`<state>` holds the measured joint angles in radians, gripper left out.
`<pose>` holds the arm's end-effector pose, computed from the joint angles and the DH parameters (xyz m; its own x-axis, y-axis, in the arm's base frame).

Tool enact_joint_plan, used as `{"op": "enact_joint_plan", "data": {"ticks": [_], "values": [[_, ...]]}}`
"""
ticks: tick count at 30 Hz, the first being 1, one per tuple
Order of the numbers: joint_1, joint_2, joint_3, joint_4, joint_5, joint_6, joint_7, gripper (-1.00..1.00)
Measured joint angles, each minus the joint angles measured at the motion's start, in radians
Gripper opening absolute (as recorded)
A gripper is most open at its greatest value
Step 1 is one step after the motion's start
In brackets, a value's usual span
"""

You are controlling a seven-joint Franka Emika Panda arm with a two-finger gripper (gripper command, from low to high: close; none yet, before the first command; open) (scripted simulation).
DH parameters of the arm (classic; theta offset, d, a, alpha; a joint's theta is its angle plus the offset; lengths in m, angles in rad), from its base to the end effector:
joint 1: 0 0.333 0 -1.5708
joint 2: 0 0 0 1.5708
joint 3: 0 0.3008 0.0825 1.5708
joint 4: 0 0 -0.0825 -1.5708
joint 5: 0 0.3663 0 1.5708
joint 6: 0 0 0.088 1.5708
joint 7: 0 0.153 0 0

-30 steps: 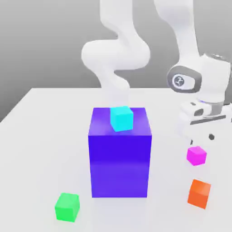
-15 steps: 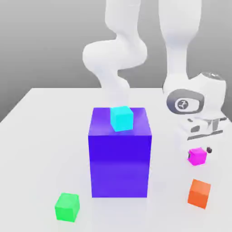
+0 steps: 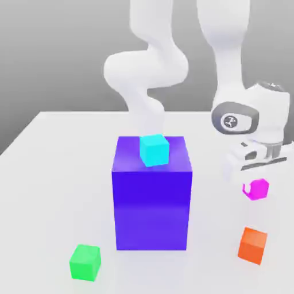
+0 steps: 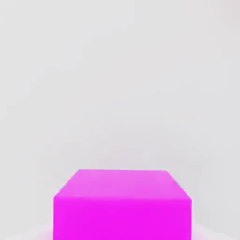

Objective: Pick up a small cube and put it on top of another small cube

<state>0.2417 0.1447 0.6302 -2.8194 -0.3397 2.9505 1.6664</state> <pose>0.2048 0.2976 0.1302 0.8928 -0.4503 -0.0154 -0.4505 -0.8923 -0.0289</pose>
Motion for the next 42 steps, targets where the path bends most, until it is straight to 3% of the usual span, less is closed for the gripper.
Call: {"op": "enact_joint_plan", "data": {"ticks": [4,8,14,18,31,42], "values": [[-0.05,-0.07,0.096,-0.022,0.182,-0.036,-0.132,-1.0],[-0.049,-0.119,0.124,-0.036,0.283,-0.069,-0.211,-1.0],[-0.162,-0.13,0.051,0.08,0.132,-0.173,-0.114,-1.0],[-0.251,-0.152,0.016,0.148,0.09,-0.261,-0.06,-1.0],[-0.478,-0.22,-0.096,0.276,0.15,-0.459,0.034,-1.0],[-0.661,-0.195,-0.2,0.304,0.238,-0.455,0.11,-1.0]]}}
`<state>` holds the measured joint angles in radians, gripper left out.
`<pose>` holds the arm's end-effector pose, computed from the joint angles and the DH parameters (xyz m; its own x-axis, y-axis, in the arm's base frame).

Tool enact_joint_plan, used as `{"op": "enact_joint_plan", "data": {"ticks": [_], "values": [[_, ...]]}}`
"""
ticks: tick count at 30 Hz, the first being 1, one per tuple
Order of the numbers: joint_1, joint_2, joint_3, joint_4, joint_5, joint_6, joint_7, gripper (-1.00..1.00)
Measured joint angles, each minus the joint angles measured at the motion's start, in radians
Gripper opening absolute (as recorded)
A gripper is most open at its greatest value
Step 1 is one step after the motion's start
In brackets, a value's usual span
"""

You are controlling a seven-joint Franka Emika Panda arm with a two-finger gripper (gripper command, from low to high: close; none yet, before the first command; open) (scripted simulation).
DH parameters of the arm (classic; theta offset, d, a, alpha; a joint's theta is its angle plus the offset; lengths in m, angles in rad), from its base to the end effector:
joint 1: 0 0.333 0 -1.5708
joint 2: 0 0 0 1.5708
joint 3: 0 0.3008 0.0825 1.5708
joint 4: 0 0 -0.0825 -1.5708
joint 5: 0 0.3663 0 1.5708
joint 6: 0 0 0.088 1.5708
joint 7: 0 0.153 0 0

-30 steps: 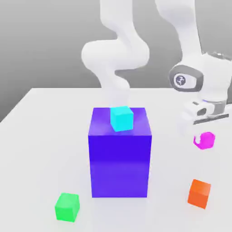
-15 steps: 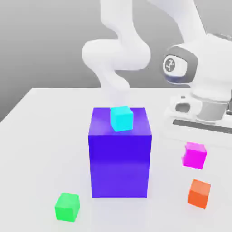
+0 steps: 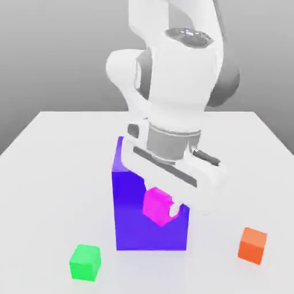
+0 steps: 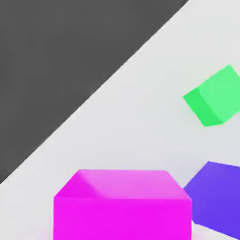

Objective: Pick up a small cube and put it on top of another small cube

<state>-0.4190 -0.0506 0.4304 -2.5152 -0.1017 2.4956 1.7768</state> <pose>0.4534 0.0010 0.2516 -0.1153 -0.9903 0.0779 -0.9929 0.1125 -0.0389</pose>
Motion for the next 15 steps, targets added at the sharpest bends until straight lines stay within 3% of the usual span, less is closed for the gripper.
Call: {"op": "enact_joint_plan", "data": {"ticks": [10,15], "values": [[-0.176,0.104,-0.097,-0.018,0.065,0.119,0.044,-1.0],[-0.173,0.243,-0.151,-0.029,-0.033,0.235,0.139,-1.0]]}}
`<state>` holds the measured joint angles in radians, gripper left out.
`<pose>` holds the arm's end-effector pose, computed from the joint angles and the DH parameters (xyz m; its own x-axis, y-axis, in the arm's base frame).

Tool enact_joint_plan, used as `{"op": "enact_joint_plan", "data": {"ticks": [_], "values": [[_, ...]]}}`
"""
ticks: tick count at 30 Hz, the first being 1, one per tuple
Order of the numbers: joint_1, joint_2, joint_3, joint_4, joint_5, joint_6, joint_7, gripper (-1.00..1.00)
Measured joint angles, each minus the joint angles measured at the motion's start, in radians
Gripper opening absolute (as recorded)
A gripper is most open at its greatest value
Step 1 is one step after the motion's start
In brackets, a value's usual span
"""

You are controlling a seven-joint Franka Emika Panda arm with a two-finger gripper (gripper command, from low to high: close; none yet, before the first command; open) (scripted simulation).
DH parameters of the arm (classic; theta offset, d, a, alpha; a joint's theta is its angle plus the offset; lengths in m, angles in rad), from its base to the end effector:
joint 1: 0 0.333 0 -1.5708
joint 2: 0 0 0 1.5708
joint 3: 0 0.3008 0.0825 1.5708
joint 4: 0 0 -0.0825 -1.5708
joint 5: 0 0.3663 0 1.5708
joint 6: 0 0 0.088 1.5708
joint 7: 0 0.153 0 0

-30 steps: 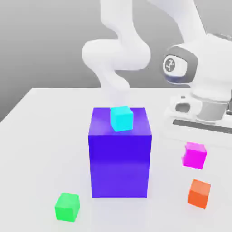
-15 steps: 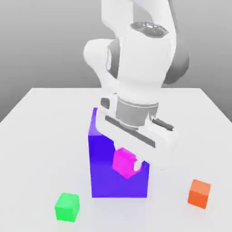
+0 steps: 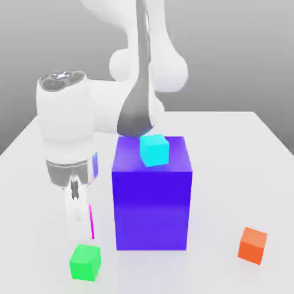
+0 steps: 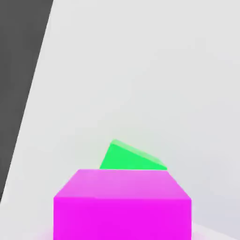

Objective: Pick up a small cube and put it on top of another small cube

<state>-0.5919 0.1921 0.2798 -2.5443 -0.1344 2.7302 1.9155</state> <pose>0.4282 -0.1280 0.1584 -0.5130 -0.8584 -0.0001 -0.8584 0.5130 -0.0045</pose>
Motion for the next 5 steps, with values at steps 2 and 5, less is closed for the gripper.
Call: {"op": "enact_joint_plan", "data": {"ticks": [2,5], "values": [[0.02,0.058,-0.03,0.004,-0.039,0.051,0.03,1.0],[0.02,0.058,-0.03,0.004,-0.039,0.051,0.03,1.0]]}}
